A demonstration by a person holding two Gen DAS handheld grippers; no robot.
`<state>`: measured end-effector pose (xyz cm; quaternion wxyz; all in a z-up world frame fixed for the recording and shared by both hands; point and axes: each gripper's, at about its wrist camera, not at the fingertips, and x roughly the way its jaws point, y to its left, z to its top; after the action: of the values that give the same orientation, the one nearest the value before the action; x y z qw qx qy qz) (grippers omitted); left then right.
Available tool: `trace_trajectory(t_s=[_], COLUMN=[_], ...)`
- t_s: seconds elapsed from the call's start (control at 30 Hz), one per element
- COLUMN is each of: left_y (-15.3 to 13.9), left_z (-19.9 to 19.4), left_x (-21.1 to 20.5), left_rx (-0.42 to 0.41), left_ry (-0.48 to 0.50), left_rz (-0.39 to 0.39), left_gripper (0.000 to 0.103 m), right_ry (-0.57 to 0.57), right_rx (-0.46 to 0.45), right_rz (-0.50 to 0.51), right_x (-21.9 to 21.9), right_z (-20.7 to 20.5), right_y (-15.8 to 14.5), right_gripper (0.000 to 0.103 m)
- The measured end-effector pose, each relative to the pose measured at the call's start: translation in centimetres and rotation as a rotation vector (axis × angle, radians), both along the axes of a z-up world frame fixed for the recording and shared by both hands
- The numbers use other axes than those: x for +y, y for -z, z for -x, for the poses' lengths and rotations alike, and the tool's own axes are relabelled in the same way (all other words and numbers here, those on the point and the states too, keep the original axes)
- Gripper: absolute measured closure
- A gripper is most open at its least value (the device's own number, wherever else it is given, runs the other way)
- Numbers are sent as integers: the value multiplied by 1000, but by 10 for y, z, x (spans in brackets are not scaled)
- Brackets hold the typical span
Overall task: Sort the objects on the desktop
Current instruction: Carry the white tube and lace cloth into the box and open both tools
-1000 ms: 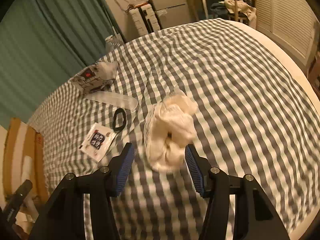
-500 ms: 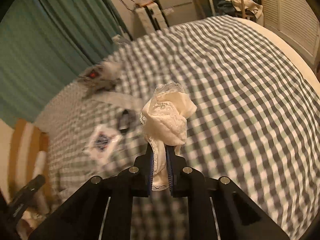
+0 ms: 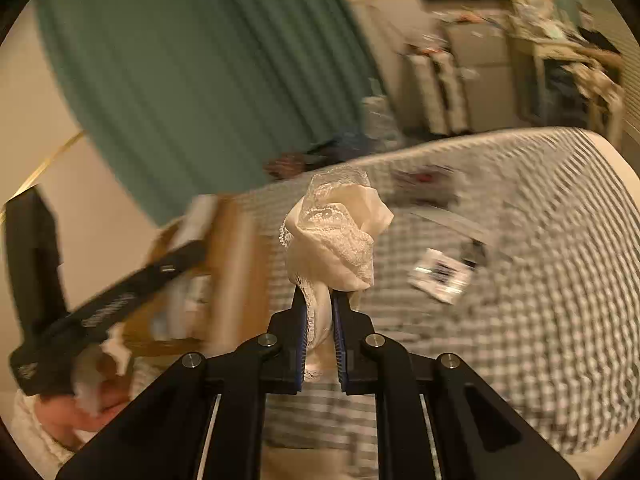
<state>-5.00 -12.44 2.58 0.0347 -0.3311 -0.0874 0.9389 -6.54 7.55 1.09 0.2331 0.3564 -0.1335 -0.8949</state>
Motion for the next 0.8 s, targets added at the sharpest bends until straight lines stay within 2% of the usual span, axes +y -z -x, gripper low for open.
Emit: trace_trajectory(t_s=[0.13,0.23,0.37,0.5,0.53,0.57,0.6,0.63,0.73,0.8], left_y=[-10,-4,12,34,38,41,43,44,39,38], left_z=[-11,-15,-19,-19,-18,-17,-18,-18,-22,-24], left_x=[-42,-74,-111,-141,-144,-147,-148,-149,-143,-136], left_rx=[4,-19,-55,-114,-124,-140,-150,-153,-102,-111], left_ry=[-104,-164,-204,-250,-260,-279,-297,-330,-344,-347], left_rz=[-15,-12,0,-1,5,21,38,61,91,117], left_gripper=[90,90,90,86,78,70,38,11,8,8], right_ry=[-136,-206,-244,-273,-265,-239,-203,-166,-126,-90], right_rx=[26,12,-8,-32,-26,-10,13,41,70,86], right_rz=[-17,-58,-142,-150,-163,-176,-187,-192,-169,-165], right_x=[-73,-113,-149,-169,-172,-172,-169,-164,-147,-132], right_z=[0,-5,-2,9,11,11,12,11,16,17], right_y=[-18,-15,-1,14,15,13,10,6,-1,-6], right_gripper=[92,92,92,86,66,51,23,17,17,17])
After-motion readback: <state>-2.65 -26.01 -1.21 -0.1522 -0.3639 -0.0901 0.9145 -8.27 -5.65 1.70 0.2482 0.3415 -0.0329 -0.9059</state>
